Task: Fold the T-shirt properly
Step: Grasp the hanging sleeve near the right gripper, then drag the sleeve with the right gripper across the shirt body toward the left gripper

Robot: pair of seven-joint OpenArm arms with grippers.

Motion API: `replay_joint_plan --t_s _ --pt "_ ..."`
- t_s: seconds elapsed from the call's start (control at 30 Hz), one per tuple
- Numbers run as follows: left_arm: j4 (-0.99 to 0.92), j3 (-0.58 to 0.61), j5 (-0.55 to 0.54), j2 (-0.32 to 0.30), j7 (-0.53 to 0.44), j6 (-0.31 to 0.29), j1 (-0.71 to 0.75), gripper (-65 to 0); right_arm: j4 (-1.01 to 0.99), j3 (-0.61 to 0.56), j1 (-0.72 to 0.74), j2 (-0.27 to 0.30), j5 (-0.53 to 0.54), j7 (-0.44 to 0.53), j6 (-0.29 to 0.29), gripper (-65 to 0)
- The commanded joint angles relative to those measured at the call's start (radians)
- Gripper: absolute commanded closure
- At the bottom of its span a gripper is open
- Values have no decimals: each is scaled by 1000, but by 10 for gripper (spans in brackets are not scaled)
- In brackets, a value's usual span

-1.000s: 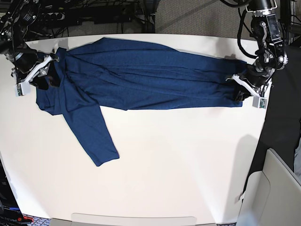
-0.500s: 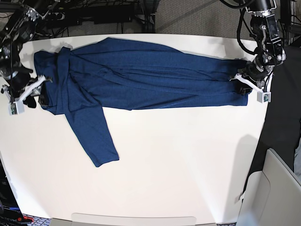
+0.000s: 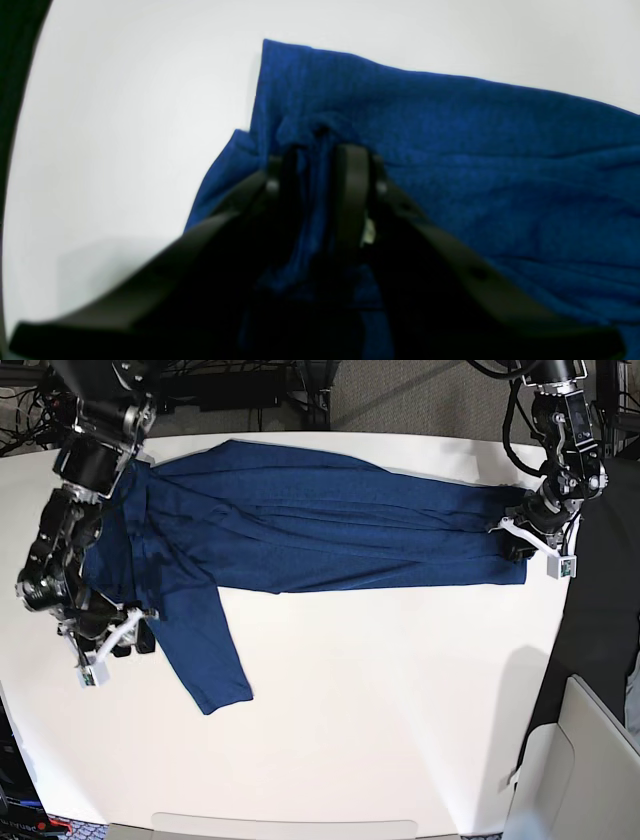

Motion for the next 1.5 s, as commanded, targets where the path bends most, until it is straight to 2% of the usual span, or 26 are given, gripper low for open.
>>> replay_joint_plan --t_s 0.0,0.2,0.4,0.77,0.93,1.03,1.13,1.17,1.33,1.47 --pt "20 -7 -6 -15 -20 -4 -9 -141 -13 0 52 13 -3 43 3 -266" --pt "20 -7 -6 -15 -20 -5 -9 -140 -154 0 156 -18 -154 123 3 -266" --pt "20 -7 -8 -15 -20 -5 -9 -140 -260 0 185 -41 -259 204 3 -266" --pt "20 -7 -8 -15 -20 -7 -10 -140 -423 -1 185 -50 -271 338 3 -265" --pt "20 -7 -8 -15 -20 -7 -12 -140 -458 -6 181 -51 -271 328 3 -261" --pt "20 -7 -8 -15 -20 -7 -13 -140 -455 -78 162 -51 -271 319 3 -260" --pt "20 -7 -8 -15 -20 -7 -13 -140 -446 -133 159 -54 -266 262 3 -253" --pt "20 -7 -8 -15 -20 -7 -13 -140 -446 -141 159 -59 -266 247 3 -231" --pt "25 -7 -8 -15 -20 -7 -13 -140 -444 -144 159 -90 -266 209 3 -7" --pt "25 -7 -8 -15 -20 -7 -13 -140 -389 -178 152 -110 -265 187 3 -9"
